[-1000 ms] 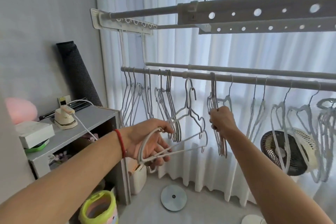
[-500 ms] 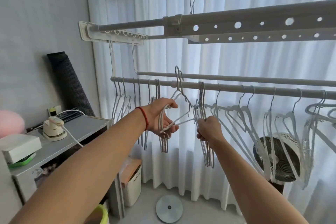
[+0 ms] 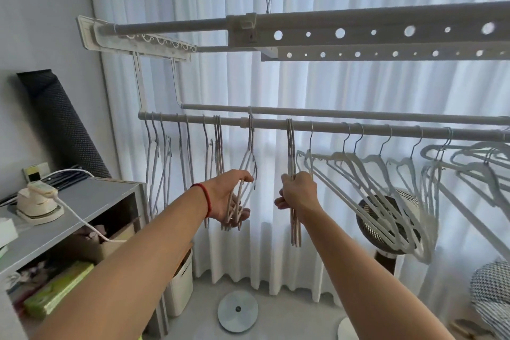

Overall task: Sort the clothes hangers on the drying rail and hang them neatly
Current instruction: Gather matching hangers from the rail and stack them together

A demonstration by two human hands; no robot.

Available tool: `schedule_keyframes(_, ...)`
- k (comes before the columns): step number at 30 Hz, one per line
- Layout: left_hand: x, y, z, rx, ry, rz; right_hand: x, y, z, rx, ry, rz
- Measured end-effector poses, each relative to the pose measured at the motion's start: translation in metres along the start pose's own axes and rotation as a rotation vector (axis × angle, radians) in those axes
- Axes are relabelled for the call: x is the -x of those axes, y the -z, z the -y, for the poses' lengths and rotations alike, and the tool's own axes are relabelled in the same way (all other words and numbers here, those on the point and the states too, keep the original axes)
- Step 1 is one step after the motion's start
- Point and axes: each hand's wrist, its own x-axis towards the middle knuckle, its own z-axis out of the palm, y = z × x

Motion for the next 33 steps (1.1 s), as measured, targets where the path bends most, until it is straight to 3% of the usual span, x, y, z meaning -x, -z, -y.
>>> schedule_keyframes(4,-0.004,0.0,0.01,0.045,-0.001,0.04,0.019,-0.003,-0.002,0.076,0.054,0.004)
schedule_keyframes(8,0.0,0.0,0.017,0.013,-0.102,-0.059,0.048,0.007,-0.008,0.286,0.199,-0.044)
schedule_keyframes(11,0.013,-0.006,0.022,-0.173,-0.235,-0.223,0.071,0.024,-0.013,0.325,0.323,-0.026)
schedule_keyframes(15,0.054,-0.043,0.032,-0.803,-0.455,-0.648,0.093,0.061,-0.022,0.314,0.349,0.009)
schedule_keyframes(17,0.075,-0.081,0.035,-0.856,-0.615,-0.722,0.105,0.084,-0.025,0.269,0.352,0.019)
schedule_keyframes(21,0.097,-0.185,0.033,-0.769,-0.889,-0.574,0.135,0.155,-0.038,0.199,0.408,-0.004)
schedule_keyframes(25,0.1,-0.315,0.03,-0.584,-1.074,-0.392,0.156,0.272,-0.066,0.217,0.422,-0.087)
schedule_keyframes(29,0.092,-0.433,0.019,-0.498,-1.122,-0.242,0.164,0.397,-0.094,0.205,0.284,-0.231)
schedule_keyframes(33,0.074,-0.518,0.0,-0.464,-1.032,-0.109,0.172,0.488,-0.125,0.211,0.176,-0.313)
